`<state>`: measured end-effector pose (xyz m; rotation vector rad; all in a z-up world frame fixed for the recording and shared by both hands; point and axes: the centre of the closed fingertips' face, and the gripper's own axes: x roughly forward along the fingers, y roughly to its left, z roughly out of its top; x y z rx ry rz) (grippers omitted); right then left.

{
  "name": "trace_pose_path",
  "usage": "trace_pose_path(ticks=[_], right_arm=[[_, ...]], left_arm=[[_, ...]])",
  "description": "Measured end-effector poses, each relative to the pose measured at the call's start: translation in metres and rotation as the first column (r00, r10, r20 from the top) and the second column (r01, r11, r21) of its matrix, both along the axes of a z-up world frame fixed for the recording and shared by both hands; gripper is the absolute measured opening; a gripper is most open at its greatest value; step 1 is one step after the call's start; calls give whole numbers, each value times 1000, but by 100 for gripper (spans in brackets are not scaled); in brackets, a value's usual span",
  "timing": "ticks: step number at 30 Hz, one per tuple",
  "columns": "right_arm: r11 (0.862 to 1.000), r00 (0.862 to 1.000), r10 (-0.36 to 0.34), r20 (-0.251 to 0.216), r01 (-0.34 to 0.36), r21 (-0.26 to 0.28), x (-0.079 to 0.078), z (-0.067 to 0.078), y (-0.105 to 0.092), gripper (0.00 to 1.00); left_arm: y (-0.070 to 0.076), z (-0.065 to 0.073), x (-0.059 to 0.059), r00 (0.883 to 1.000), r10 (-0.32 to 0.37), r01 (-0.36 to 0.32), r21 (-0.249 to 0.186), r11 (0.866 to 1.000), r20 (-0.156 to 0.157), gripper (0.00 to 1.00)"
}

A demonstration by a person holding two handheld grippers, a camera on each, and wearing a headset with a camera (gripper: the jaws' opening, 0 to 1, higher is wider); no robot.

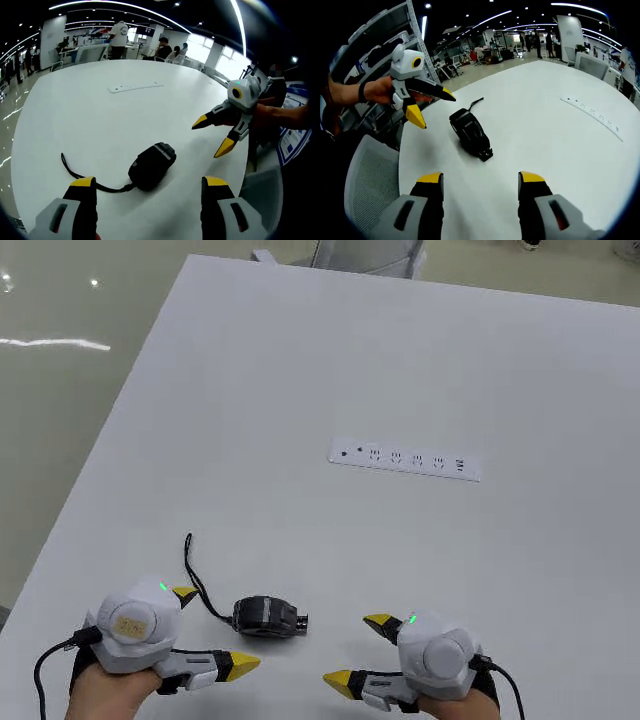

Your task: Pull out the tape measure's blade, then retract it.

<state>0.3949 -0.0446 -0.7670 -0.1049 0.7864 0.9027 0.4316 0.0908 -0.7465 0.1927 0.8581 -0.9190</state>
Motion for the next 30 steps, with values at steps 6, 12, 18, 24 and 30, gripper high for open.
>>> trace_pose_path(ticks=[6, 12, 18, 24, 30], right_arm=[[999, 999, 34, -9, -35, -9, 8, -11, 11, 58], [998, 998, 57, -21, -58, -13, 16, -24, 19, 55], [991, 992, 121, -18, -122, -56, 19, -35, 26, 53], [974, 980, 198, -15, -198, -108, 21, -46, 31, 49], [947, 959, 282, 8, -277, -160, 25, -49, 35, 45]], left_arm=[[-19, -10, 6, 988, -153, 150, 74, 986, 28, 83], [-38, -21, 9, 963, -269, 266, 109, 958, 10, 82], [-45, -38, 3, 908, -419, 412, 203, 888, -9, 71], [-45, -54, 4, 849, -529, 510, 284, 812, -12, 62], [-47, -57, 7, 833, -553, 531, 291, 796, -11, 41]])
